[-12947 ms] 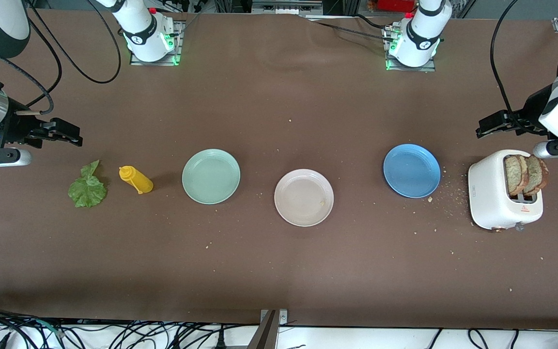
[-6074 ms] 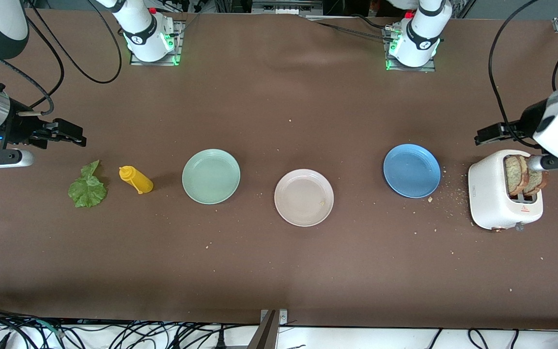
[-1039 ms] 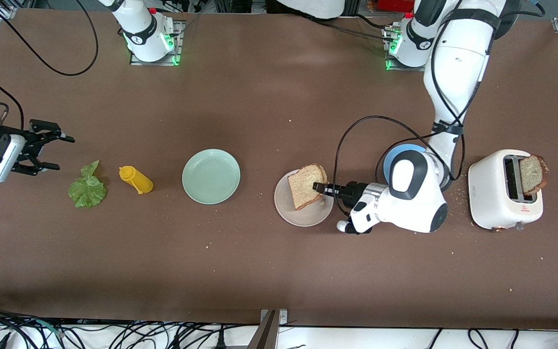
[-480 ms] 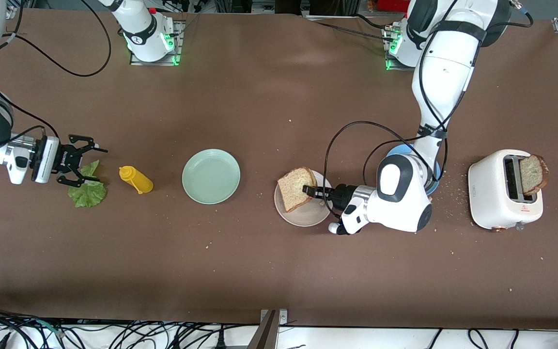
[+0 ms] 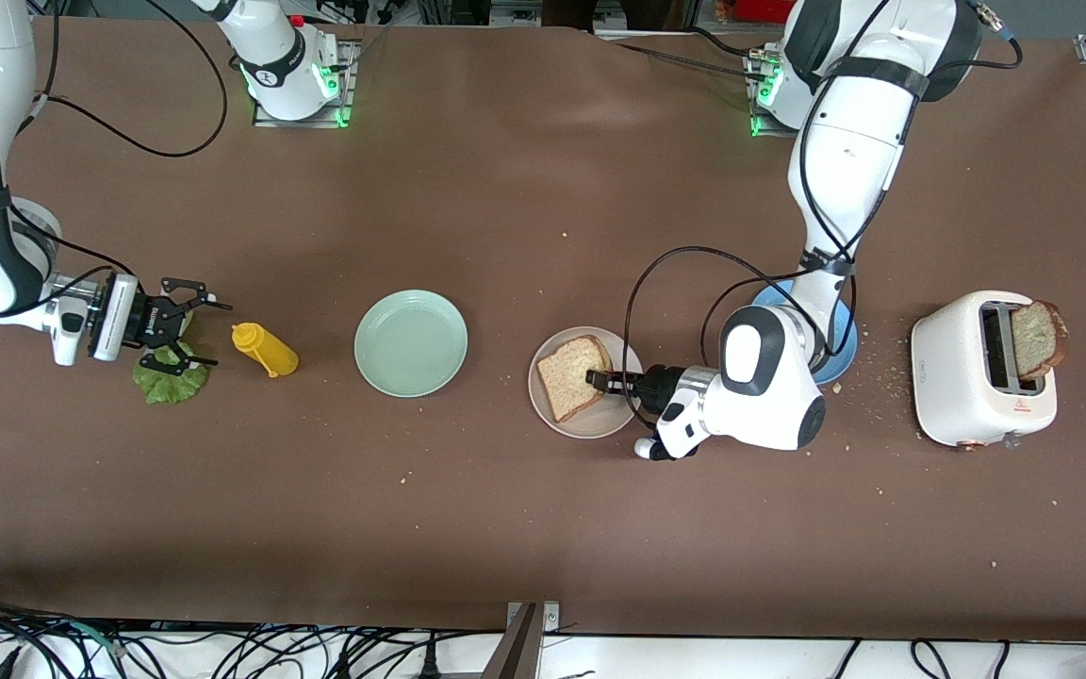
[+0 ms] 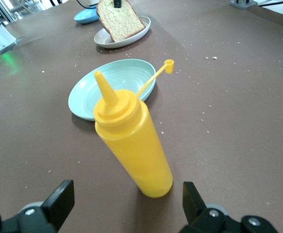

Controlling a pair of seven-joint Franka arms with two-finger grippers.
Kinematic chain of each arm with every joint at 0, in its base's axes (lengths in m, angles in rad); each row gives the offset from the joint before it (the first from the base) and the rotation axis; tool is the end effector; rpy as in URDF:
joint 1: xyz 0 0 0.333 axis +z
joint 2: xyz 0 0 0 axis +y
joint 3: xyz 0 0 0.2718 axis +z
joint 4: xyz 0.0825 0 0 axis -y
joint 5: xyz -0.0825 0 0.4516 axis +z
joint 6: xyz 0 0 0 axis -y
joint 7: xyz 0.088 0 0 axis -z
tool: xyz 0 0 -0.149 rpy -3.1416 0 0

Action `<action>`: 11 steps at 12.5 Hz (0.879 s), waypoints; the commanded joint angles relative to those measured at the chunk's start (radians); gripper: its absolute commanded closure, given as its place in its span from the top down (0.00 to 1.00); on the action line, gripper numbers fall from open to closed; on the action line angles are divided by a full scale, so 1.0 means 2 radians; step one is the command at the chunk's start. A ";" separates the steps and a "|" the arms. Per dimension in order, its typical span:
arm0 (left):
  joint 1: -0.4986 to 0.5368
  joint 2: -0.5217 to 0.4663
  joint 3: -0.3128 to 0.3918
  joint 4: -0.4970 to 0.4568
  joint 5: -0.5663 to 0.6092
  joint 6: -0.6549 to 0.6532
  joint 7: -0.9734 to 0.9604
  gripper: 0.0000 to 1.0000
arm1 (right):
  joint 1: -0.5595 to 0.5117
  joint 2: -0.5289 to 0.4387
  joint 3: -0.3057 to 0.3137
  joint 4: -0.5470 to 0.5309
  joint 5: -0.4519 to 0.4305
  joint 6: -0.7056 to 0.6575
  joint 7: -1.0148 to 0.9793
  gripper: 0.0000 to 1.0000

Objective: Make sandwich in beige plate with both arms
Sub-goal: 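Release the toast on the beige plate while the right gripper reaches the mustard, then grasp the mustard bottle with the right gripper while the left gripper withdraws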

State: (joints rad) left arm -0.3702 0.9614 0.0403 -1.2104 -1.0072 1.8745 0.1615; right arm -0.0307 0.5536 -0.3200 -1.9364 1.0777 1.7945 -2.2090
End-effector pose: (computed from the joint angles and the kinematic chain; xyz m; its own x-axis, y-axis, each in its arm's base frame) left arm 0.6842 -0.3438 0.1070 0.9456 -0.1580 -0.2845 0.1091 -0.6696 0.7347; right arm 0.5770 -0.1087 0.0795 0.3242 0.5598 0.7626 0.9458 -0.2090 -0.2486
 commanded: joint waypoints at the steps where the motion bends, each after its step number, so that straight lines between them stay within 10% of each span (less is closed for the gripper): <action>1: 0.003 -0.001 0.012 0.005 -0.012 0.001 0.055 0.56 | -0.004 0.025 0.001 0.015 0.026 -0.012 -0.039 0.99; 3: 0.004 -0.006 0.043 0.004 -0.011 -0.001 0.048 0.95 | -0.004 0.051 0.001 0.018 0.060 -0.030 -0.059 0.99; 11: 0.062 -0.091 0.073 0.005 0.293 -0.096 -0.144 1.00 | -0.005 0.087 0.017 0.049 0.088 -0.033 -0.071 0.99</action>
State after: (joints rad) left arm -0.3011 0.8246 0.1905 -1.1875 -0.5095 1.7578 -0.1006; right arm -0.0299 0.6930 -0.3019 -1.8725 1.2135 1.7478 -2.3293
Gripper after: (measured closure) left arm 0.000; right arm 0.004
